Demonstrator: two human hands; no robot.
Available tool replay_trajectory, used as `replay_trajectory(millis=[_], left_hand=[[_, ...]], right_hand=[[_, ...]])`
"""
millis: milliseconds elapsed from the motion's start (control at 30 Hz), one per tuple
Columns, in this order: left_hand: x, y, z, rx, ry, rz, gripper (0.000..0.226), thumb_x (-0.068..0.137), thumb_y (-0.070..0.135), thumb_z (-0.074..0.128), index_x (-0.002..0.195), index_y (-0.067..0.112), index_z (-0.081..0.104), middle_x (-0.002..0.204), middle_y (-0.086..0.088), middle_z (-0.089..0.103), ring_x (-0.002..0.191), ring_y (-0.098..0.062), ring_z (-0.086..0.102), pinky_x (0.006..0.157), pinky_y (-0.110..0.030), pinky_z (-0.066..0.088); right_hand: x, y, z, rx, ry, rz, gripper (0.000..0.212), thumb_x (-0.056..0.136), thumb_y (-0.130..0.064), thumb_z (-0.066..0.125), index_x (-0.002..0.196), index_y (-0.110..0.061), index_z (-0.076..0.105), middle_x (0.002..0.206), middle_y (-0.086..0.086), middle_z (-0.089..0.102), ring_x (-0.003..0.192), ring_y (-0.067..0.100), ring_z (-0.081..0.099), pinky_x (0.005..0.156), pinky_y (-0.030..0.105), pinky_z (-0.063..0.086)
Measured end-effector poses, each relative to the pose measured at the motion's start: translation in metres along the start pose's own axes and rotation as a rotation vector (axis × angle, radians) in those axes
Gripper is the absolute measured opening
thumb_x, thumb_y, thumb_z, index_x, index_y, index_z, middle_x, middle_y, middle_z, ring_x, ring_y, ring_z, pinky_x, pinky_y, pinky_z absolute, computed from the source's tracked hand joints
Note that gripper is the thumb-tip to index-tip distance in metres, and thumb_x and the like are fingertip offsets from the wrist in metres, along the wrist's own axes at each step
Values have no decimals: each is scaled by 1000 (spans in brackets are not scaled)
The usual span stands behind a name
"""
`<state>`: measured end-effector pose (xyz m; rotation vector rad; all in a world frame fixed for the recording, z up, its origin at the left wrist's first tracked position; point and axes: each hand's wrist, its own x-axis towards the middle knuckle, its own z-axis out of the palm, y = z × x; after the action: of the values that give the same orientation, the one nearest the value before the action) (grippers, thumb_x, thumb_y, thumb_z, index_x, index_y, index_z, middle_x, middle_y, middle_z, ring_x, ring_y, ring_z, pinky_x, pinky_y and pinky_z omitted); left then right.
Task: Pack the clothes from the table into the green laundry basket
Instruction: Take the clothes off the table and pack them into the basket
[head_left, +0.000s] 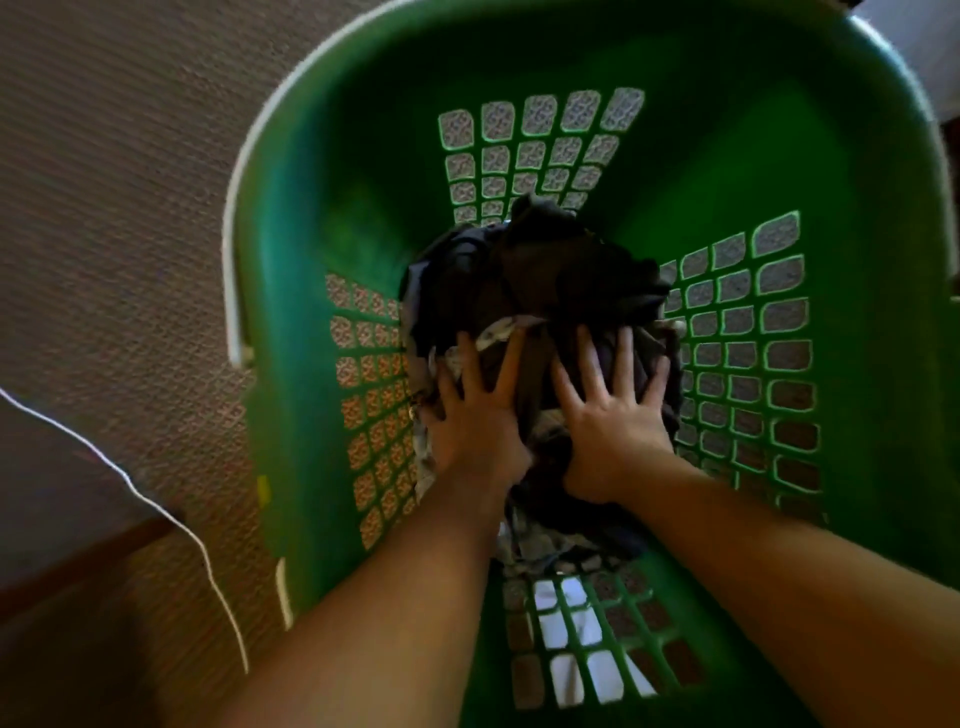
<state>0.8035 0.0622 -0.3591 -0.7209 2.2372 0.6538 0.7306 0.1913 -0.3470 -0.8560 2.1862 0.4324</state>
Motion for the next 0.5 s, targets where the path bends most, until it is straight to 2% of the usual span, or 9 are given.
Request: replay_trajectory(millis=[67,133,233,367,433,500], left_hand=[[-32,6,10,-34,100,-70,135,76,51,82,150,53,-31,169,-8,-28,156,-46,-13,121,-70,12],[-58,12,27,-112,84,-152,134,78,52,82,150,52,-31,168,-9,-29,154,-53,-7,124,-66,11],[-56,10,51,-176,54,-189,134,79,52,83,147,55,-32,168,-10,-24,152,-55,6,121,-64,26],[-6,-9,64,-293,42,-186,142,71,50,90,137,63,-35,170,-12,-14,147,-56,28,111,-63,42],[0,-16,63,-263,18,-150,146,67,52,92,141,61,-34,170,-15,-12,142,-55,39,107,-62,46],[-4,-19,58,-223,-15,-115,147,66,53,93,151,54,-28,170,-19,-10,142,-51,42,108,-61,46]], right_hand=[[-24,-4,10,35,25,-17,133,69,-68,64,149,-29,-34,157,14,-41,138,51,-40,108,80,-4],[-36,0,18,35,27,-37,135,71,-66,69,149,-30,-36,158,13,-40,142,50,-35,113,76,1],[-25,9,25,26,5,-57,133,77,-52,76,150,-32,-34,160,12,-37,144,50,-30,120,66,7],[-4,3,34,38,60,-42,128,80,-38,78,154,-33,-26,164,10,-28,146,51,-23,120,61,14],[0,0,39,45,90,-34,121,84,-33,75,154,-33,-24,164,9,-28,146,52,-23,120,60,14],[-4,0,37,44,93,-37,115,87,-32,71,155,-34,-23,164,9,-28,146,51,-23,120,60,14]])
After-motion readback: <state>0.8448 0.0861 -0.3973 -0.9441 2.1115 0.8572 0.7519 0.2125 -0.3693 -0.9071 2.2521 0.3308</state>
